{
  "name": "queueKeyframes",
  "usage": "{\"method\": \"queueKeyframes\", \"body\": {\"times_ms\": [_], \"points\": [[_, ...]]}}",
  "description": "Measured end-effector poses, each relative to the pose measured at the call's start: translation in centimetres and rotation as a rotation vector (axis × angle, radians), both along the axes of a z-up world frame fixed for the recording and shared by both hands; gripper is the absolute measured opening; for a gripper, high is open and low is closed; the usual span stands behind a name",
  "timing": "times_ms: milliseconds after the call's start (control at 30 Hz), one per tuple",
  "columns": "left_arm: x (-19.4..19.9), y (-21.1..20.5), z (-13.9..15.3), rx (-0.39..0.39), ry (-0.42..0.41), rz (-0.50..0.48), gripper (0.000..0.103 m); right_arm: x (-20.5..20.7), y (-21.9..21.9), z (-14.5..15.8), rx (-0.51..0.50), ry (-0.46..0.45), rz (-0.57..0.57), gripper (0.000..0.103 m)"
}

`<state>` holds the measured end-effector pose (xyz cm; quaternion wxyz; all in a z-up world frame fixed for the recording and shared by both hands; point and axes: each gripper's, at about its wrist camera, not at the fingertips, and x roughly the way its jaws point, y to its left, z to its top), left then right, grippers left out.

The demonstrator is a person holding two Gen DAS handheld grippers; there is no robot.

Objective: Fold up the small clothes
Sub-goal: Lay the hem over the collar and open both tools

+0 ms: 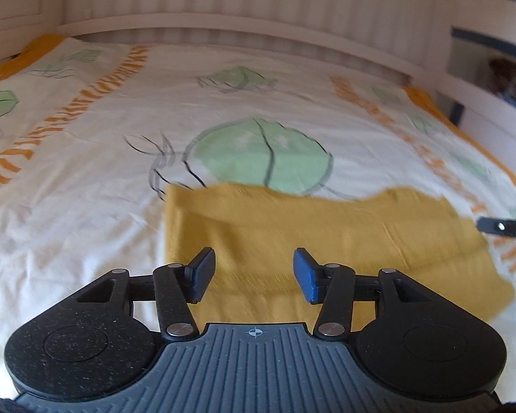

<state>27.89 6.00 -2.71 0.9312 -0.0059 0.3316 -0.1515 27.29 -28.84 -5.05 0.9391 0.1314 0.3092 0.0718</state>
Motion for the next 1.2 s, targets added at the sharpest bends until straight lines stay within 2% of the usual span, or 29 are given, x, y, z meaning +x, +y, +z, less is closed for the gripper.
{"method": "queueKeyframes", "body": {"times_ms": [133, 233, 400, 600, 733, 933, 1067, 1200], "points": [[-0.1, -1.1, -2.1, 0.054, 0.055, -0.040, 0.048, -1.3, 3.8, -0.8, -0.115, 0.023, 0.119, 0.064], [0.7, -1.3, -3.3, 0.074, 0.101, -0.036, 0.048, -1.2, 5.7, -1.7, -0.184, 0.045, 0.167, 0.064], [2.6, -1.2, -3.8, 0.081, 0.125, -0.021, 0.048, 0.0, 6.8, -3.0, -0.250, 0.066, 0.162, 0.063], [5.6, -1.4, -2.9, 0.091, 0.102, -0.011, 0.048, 3.4, 6.9, -2.5, -0.311, 0.054, 0.138, 0.064], [7.8, -1.1, -2.5, 0.095, 0.097, 0.022, 0.049, 6.3, 6.4, -2.1, -0.306, 0.061, 0.102, 0.064], [10.9, 0.0, -2.6, 0.056, 0.112, 0.092, 0.049, 9.5, 5.1, -2.3, -0.265, 0.070, 0.048, 0.067], [12.1, 0.6, -2.7, 0.045, 0.122, 0.130, 0.049, 10.0, 4.3, -2.3, -0.221, 0.069, 0.009, 0.067], [11.9, 1.2, -2.6, 0.028, 0.127, 0.152, 0.049, 8.8, 4.6, -1.5, -0.190, 0.027, 0.007, 0.068]]}}
